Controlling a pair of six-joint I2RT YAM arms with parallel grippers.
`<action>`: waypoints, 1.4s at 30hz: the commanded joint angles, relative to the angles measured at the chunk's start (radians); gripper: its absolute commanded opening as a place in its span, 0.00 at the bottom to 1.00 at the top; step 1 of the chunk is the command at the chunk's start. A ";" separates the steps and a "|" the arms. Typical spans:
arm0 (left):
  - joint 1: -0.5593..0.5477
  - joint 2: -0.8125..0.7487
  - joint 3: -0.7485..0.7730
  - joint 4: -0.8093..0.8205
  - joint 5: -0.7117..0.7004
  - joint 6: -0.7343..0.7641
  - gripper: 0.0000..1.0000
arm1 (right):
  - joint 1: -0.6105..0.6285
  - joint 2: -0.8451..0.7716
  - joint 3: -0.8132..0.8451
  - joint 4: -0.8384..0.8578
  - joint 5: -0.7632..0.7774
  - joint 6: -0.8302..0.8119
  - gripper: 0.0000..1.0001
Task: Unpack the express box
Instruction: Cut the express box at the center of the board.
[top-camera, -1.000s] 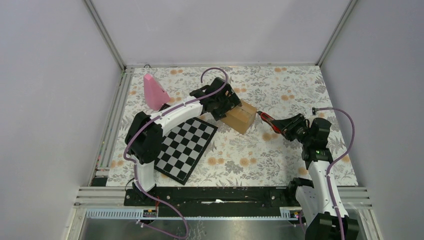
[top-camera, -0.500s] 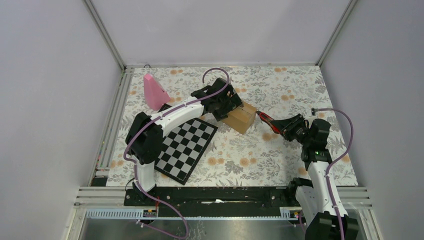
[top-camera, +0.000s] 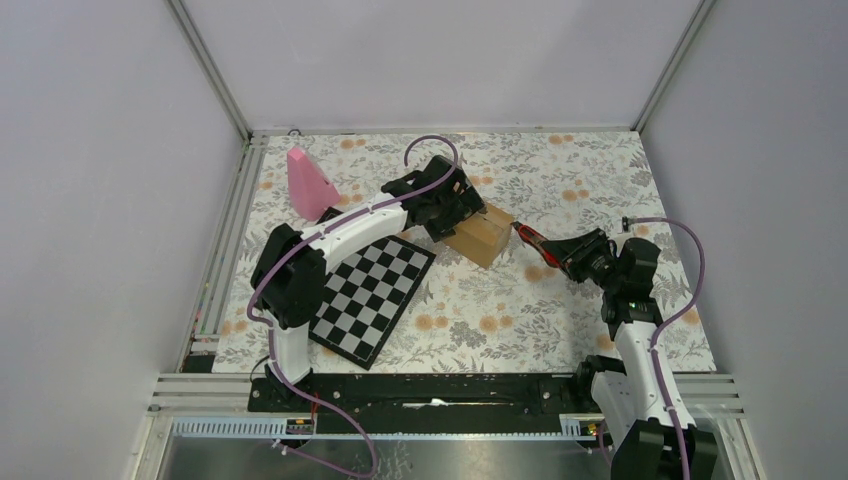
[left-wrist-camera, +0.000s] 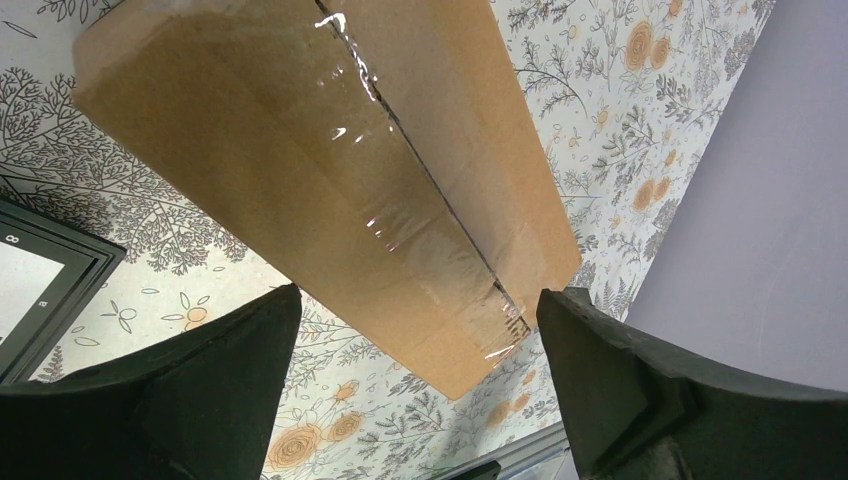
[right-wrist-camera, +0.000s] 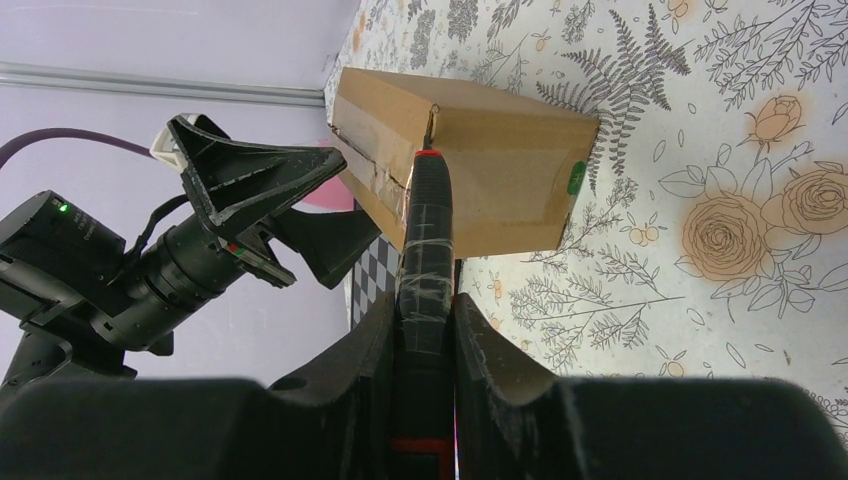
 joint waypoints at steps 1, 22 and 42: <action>-0.002 -0.006 0.040 0.012 -0.010 -0.015 0.97 | -0.005 0.012 0.003 0.076 -0.032 0.016 0.00; -0.017 0.026 0.032 0.103 0.097 -0.084 0.97 | -0.005 0.043 -0.043 0.146 -0.113 0.063 0.00; -0.026 0.042 0.032 0.136 0.118 -0.113 0.97 | -0.005 0.092 -0.051 0.189 -0.196 0.079 0.00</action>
